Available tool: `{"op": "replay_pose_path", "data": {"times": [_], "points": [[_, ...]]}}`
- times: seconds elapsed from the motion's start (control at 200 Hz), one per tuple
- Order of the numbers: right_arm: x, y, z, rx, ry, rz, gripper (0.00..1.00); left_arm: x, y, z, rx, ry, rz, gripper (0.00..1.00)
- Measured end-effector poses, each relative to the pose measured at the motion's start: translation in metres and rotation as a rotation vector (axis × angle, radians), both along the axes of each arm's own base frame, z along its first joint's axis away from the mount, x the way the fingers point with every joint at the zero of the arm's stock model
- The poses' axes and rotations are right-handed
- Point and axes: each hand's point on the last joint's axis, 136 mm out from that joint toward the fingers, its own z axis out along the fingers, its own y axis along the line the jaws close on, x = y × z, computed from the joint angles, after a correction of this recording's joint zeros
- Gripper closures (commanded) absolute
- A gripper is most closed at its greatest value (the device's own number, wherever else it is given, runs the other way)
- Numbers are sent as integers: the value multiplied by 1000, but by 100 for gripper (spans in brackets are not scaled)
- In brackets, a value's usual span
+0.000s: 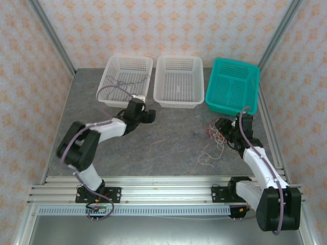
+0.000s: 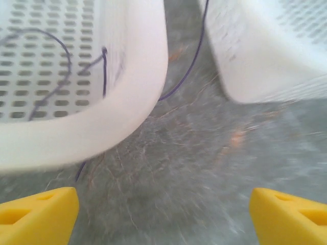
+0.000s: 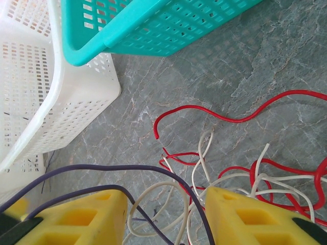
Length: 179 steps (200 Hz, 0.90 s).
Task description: Untangle the cables
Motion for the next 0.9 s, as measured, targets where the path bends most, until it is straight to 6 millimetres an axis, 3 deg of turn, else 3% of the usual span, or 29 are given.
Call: {"op": "replay_pose_path", "data": {"times": [0.2, 0.3, 0.395, 0.495, 0.636, 0.771, 0.896], "points": [[2, 0, -3, 5, 9, -4, 56, -6, 7, 133, -186, -223, 50, 23], [3, 0, -9, 11, 29, -9, 56, 27, 27, 181, -250, -240, 140, 28], [3, 0, -11, 14, 36, -10, 56, 74, 51, 197, -336, -196, 236, 35], [3, 0, -11, 16, 37, -13, 56, 120, 70, 170, -494, -84, 328, 41], [3, 0, -9, 14, 29, -13, 56, 170, 74, 84, -654, 154, 455, 44], [3, -1, -6, 7, 18, -17, 55, 187, 57, 19, -747, 335, 536, 43], [3, -1, -6, 7, 19, -18, 56, 198, 45, -1, -826, 423, 596, 43]]}}
